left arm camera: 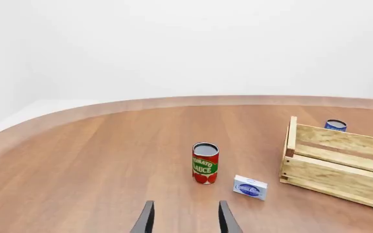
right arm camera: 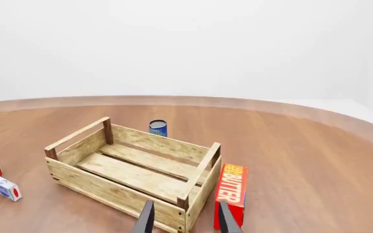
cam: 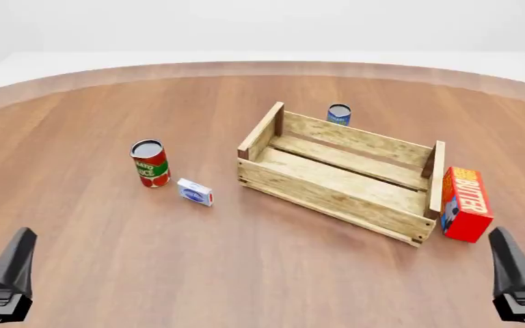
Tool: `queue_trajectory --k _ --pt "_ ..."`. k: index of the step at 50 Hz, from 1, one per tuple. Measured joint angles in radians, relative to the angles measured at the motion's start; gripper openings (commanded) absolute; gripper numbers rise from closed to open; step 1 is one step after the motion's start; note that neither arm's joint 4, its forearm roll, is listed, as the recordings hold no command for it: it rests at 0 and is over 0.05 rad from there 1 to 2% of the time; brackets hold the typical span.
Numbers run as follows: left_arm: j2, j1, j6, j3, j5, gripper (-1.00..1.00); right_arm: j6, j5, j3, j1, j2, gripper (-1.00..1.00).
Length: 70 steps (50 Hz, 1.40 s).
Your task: Pick up the butter and put it in the tray.
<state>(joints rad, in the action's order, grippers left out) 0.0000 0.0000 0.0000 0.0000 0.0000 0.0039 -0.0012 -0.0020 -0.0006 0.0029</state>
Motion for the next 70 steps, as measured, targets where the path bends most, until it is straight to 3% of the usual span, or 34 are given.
queue_trajectory --k 14,45,70 --pt "0.0 0.0 0.0 0.0 0.0 1.0 -0.002 -0.001 -0.006 -0.011 0.01 1.0" --pt "0.0 0.0 0.0 0.0 0.0 1.0 -0.038 -0.108 0.001 -0.104 0.175 1.0" --pt "0.0 0.0 0.0 0.0 0.0 1.0 -0.018 -0.292 0.001 -0.174 0.436 1.0"
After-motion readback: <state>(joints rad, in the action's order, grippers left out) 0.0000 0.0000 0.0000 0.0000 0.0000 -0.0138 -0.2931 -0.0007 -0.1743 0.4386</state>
